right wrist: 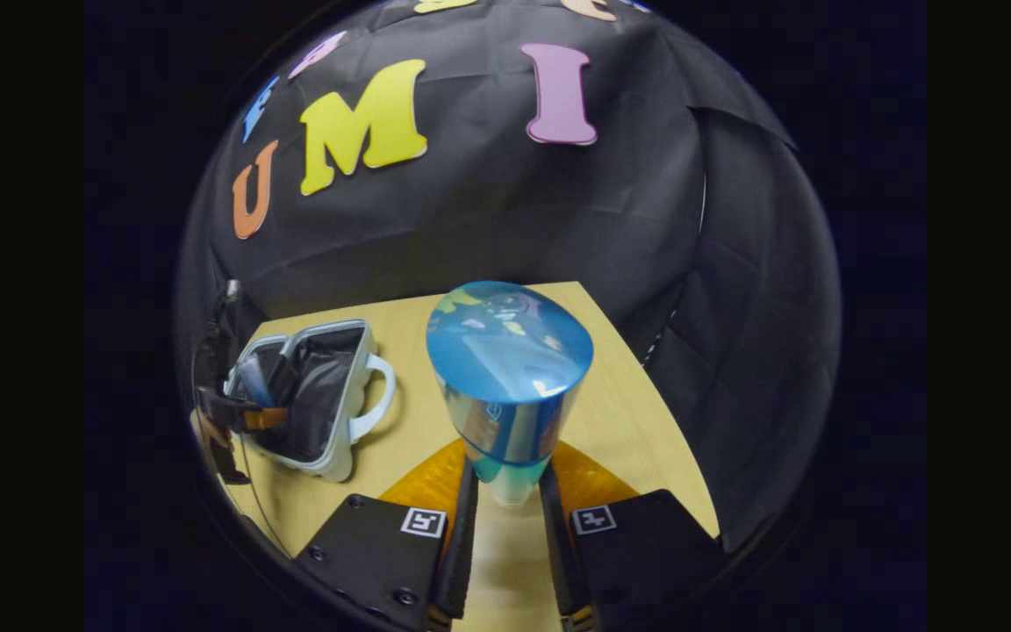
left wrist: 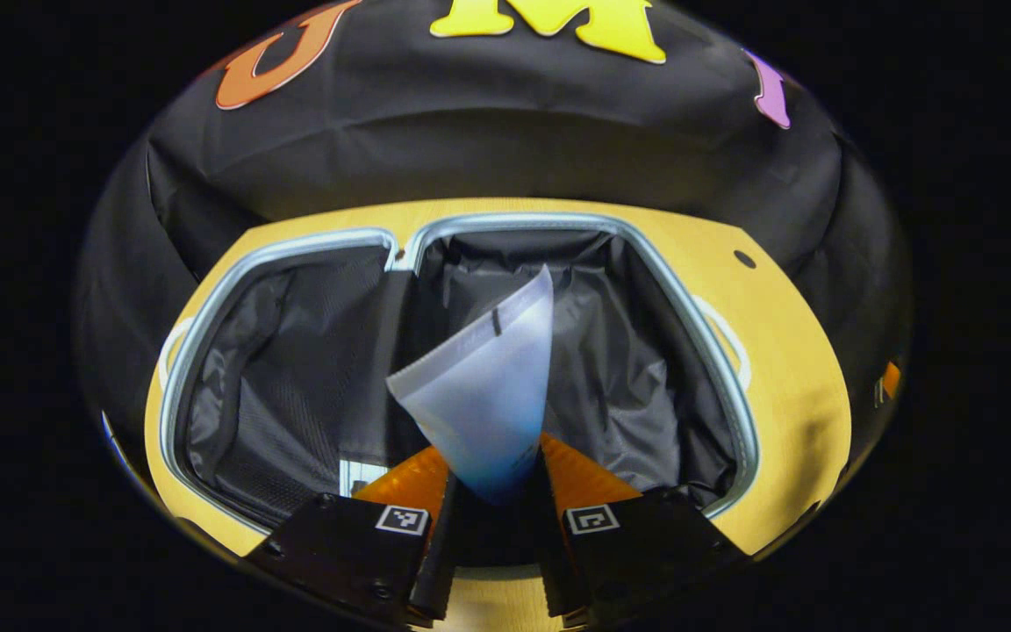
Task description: First open the suitcase, pack the skin care products into it, and then close the suitcase.
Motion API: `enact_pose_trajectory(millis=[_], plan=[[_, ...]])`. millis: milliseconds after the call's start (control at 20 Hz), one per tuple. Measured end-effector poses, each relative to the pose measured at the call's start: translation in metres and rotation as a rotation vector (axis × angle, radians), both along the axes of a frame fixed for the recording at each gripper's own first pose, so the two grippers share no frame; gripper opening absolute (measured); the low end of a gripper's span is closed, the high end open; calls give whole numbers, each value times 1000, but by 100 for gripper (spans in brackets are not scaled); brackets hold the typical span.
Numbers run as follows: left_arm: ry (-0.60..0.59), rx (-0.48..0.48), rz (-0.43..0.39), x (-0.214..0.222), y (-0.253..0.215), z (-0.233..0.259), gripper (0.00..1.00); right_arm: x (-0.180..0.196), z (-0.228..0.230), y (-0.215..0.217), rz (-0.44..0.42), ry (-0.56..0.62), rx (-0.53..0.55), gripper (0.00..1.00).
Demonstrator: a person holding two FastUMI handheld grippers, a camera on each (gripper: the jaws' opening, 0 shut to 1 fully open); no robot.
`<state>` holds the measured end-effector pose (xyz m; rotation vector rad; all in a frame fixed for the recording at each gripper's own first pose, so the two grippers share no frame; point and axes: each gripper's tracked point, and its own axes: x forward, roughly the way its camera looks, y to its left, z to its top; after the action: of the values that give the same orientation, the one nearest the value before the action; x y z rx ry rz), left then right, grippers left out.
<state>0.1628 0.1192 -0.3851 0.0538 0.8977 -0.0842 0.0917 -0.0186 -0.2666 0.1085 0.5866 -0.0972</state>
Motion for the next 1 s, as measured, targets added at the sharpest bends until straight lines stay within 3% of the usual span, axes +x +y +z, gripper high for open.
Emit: enact_pose_trajectory(millis=[250, 600, 750, 800, 850, 1000], plan=[[98, 78, -23, 4, -2, -19, 43, -19, 21, 18, 4, -23, 27, 35], [199, 204, -59, 15, -4, -24, 43, -20, 8, 22, 42, 14, 41, 35], [231, 223, -57, 17, -7, -24, 42, -15, 8, 23, 62, 8, 53, 36], [232, 227, -57, 17, -6, -24, 49, -15, 7, 22, 68, 8, 57, 36], [228, 228, -48, 17, -6, -23, 42, -14, 7, 22, 73, 9, 62, 36], [213, 227, -32, 16, -6, -23, 45, -11, 9, 24, 95, 4, 60, 35]])
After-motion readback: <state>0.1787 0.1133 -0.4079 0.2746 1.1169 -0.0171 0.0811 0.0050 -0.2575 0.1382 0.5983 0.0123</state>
